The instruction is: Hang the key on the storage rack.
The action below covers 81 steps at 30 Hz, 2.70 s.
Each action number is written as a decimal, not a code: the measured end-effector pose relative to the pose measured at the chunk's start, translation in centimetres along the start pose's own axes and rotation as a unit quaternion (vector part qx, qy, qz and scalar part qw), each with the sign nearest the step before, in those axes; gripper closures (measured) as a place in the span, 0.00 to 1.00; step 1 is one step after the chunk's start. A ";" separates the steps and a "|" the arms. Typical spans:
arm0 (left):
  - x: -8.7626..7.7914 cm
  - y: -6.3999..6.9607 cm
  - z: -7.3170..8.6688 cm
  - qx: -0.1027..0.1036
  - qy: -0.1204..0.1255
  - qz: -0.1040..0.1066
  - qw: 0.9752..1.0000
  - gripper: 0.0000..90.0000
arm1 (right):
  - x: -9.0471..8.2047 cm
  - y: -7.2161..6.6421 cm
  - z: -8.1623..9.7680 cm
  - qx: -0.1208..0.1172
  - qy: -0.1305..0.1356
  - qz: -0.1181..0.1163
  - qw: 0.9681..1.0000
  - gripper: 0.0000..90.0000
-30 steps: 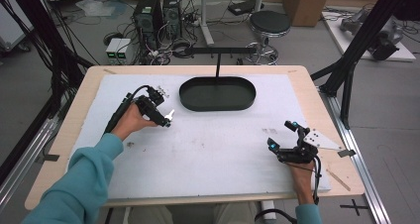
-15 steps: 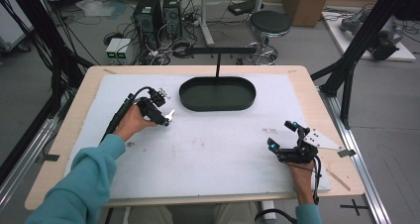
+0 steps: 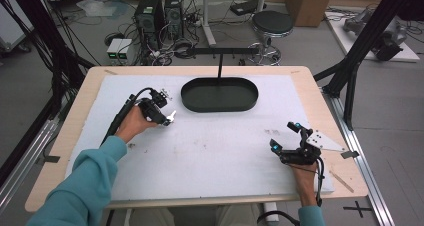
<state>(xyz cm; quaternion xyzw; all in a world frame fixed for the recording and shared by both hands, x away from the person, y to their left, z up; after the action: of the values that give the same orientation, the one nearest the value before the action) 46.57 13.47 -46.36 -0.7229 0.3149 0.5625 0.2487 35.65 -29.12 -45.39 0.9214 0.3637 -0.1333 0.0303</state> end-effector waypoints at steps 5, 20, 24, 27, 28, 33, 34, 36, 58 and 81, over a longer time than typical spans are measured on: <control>0.2 -0.2 0.0 -0.006 -0.004 -0.002 1.000 0.87 | 0.0 0.0 0.0 0.002 0.001 0.001 1.000 0.01; 0.0 -0.4 0.1 -0.014 -0.002 0.004 1.000 0.93 | 0.0 0.0 0.0 0.001 0.000 0.000 1.000 0.01; 0.0 -0.4 0.1 -0.018 0.000 0.006 1.000 0.96 | 0.0 0.0 0.0 0.001 0.000 0.001 1.000 0.01; 0.1 -0.3 0.0 -0.015 0.001 0.009 1.000 0.97 | 0.0 0.0 0.0 0.001 -0.001 0.000 1.000 0.01; 0.1 -0.3 0.0 -0.015 0.001 0.009 1.000 0.97 | 0.0 0.0 0.0 0.001 0.000 0.001 1.000 0.01; 0.0 -0.3 0.0 -0.010 -0.002 -0.006 1.000 0.98 | 0.0 0.0 0.0 0.000 -0.002 0.002 1.000 0.01; 0.0 -0.3 0.0 -0.010 -0.002 -0.006 1.000 0.98 | 0.0 -0.1 0.0 0.002 -0.003 0.001 1.000 0.01; 0.0 -0.4 0.1 -0.009 -0.004 -0.006 1.000 0.98 | 0.0 -0.1 0.0 0.001 -0.003 0.001 1.000 0.01; -6.8 1.6 -0.1 0.052 0.163 0.079 0.982 0.98 | 0.9 -0.9 -1.9 0.000 -0.032 -0.016 0.999 0.01; -12.2 6.2 -0.9 0.143 0.345 0.181 0.910 0.98 | 5.7 -5.4 -12.9 -0.075 -0.097 -0.206 0.971 0.01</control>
<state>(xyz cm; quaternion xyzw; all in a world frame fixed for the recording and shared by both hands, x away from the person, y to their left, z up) 40.51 10.81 -34.34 -0.7589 0.5841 0.2622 0.1193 38.82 -19.40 -34.31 0.8042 0.5501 -0.1980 0.1064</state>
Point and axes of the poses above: each handheld gripper's, and its own axes: x roughly forward along the jaws, z roughly out of its underside, y roughly to its right, the point moved 6 cm from there along x, roughly forward along the jaws, and after that the axes turned 11 degrees about -y, right-handed, at the moved point
